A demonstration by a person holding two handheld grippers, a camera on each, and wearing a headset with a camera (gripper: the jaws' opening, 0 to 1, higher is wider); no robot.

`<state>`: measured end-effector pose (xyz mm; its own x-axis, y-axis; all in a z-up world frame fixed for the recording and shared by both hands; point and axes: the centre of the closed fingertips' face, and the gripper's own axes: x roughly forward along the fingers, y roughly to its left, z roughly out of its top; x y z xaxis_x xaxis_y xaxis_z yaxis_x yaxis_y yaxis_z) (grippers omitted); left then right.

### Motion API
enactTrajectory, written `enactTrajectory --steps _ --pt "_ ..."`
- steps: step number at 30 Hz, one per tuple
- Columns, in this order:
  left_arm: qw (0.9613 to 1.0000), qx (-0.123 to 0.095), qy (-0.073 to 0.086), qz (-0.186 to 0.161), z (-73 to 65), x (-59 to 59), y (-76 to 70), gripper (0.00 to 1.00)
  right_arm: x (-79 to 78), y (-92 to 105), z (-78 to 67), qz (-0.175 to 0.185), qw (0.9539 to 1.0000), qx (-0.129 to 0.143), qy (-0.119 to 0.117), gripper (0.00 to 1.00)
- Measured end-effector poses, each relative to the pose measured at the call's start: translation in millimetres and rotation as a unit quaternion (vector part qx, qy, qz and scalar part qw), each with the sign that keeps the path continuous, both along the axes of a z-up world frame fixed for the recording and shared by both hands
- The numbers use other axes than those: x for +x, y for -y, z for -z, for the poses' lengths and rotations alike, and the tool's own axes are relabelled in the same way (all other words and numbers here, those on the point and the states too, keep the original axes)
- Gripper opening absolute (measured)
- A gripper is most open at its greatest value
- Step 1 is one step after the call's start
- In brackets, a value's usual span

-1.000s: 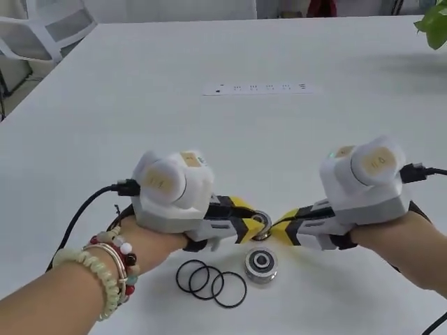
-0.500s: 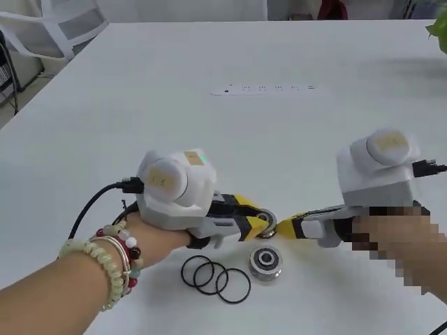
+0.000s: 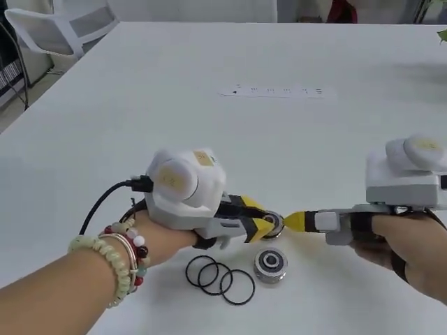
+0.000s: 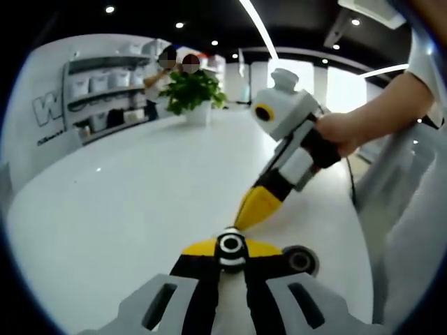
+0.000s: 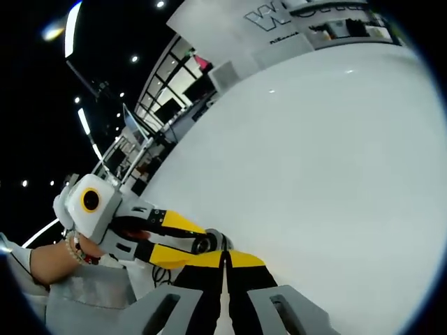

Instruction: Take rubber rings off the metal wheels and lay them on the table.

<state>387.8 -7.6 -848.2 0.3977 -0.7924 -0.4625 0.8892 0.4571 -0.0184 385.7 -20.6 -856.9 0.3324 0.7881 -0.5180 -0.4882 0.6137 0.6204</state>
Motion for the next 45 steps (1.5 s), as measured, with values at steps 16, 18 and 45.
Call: enactTrajectory --steps 16,18,45 --pt "0.9997 0.019 0.009 -0.01 0.8 1.4 -1.3 0.13 0.2 -6.7 -11.1 0.019 0.9995 0.017 -0.02 0.0" --pt "0.9997 0.02 0.009 -0.009 0.8 1.3 -1.7 0.13 -0.1 -8.0 -11.7 0.018 0.9995 0.018 -0.021 0.0" --pt "0.9993 0.031 0.017 -0.007 1.1 -0.2 -3.4 0.13 -4.5 -18.3 -17.0 -0.01 0.9999 0.009 -0.001 0.0"
